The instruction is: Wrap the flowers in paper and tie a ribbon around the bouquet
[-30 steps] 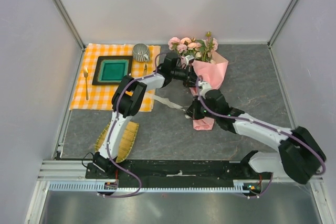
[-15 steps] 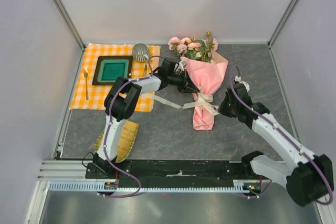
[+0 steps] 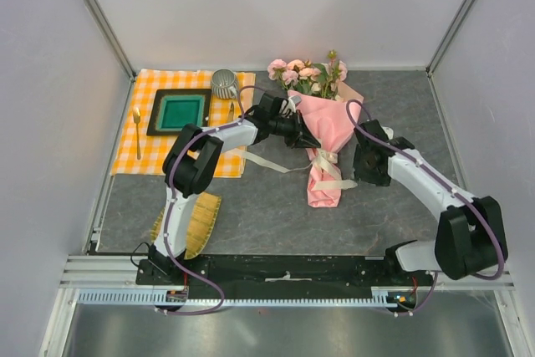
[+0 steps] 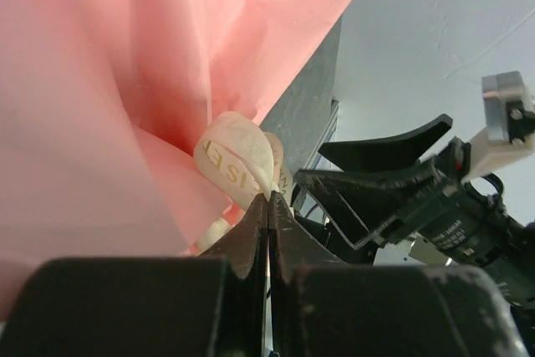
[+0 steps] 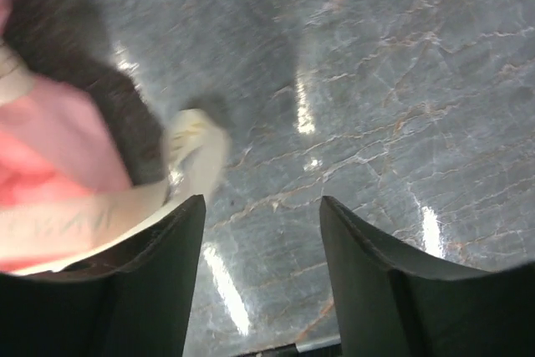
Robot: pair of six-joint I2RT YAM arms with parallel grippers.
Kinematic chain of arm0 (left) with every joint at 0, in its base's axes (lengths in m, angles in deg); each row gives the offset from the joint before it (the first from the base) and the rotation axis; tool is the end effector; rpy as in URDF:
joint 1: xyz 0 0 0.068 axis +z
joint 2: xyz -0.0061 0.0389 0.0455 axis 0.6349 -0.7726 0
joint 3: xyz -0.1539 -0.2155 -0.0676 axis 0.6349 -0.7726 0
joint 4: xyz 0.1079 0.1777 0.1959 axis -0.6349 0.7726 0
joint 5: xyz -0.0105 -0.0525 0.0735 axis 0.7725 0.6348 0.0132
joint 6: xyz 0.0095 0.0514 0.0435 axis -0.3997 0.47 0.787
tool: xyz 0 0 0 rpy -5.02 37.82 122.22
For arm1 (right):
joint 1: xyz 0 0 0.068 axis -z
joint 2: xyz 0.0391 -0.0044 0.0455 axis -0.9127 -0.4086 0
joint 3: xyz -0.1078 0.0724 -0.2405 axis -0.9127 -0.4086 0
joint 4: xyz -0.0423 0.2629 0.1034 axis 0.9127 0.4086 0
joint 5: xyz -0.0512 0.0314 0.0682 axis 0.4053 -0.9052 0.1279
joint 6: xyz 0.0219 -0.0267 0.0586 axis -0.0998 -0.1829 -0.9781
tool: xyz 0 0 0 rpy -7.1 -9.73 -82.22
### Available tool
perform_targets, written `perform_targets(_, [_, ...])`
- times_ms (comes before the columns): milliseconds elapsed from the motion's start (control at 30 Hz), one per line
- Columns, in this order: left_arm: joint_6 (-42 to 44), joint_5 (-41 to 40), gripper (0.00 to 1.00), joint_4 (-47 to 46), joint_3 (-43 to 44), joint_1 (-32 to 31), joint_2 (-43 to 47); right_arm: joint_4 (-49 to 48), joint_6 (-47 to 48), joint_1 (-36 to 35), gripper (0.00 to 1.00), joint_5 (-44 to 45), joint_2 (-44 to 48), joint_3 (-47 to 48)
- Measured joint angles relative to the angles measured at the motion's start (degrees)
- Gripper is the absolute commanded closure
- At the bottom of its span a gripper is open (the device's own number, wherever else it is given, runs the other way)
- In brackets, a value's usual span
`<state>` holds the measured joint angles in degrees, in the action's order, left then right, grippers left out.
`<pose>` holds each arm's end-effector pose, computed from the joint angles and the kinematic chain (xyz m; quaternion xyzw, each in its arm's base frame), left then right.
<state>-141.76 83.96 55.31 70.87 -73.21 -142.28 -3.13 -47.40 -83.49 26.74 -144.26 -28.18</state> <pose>0.4102 -0.3217 0.1341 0.0087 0.8393 -0.5417 0.0467 0.2684 0.0683 0.1844 0.1378 0.9671 -0.0707 0.2021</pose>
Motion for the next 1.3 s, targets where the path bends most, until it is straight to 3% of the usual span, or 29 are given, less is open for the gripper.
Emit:
perform_targets(133, [0.15,-0.11,0.98,0.48,-0.07,-0.22,0.68,0.39,2.36,0.0,0.27,-7.17,6.27,-0.02])
perform_targets(300, [1.07,-0.35,0.98,1.7,-0.66,-0.42,2.16,-3.93,3.19,0.09,0.39,-19.93,14.6,-0.26])
perform_targets(400, [2.08,-0.39,0.99,2.43,-0.7,-0.42,2.97,-8.96,3.58,0.42,0.42,-26.23,12.28,-0.26])
perform_targets(533, [4.61,-0.83,0.98,6.19,-0.63,-0.42,4.63,-15.08,4.22,1.4,0.33,-31.54,5.27,-2.49])
perform_targets(733, [8.61,-0.85,0.98,11.8,2.08,-0.42,6.25,-17.92,8.48,1.64,0.3,-34.14,4.11,-7.65])
perform_targets(867, [10.8,-0.94,0.98,15.74,5.2,-0.42,6.25,-20.48,10.69,1.64,0.34,-35.41,4.13,-8.04])
perform_targets(1300, [14.56,-0.72,0.98,22.25,12.26,-0.02,6.23,-22.4,13.16,1.42,0.32,-31.54,4.22,-8.07])
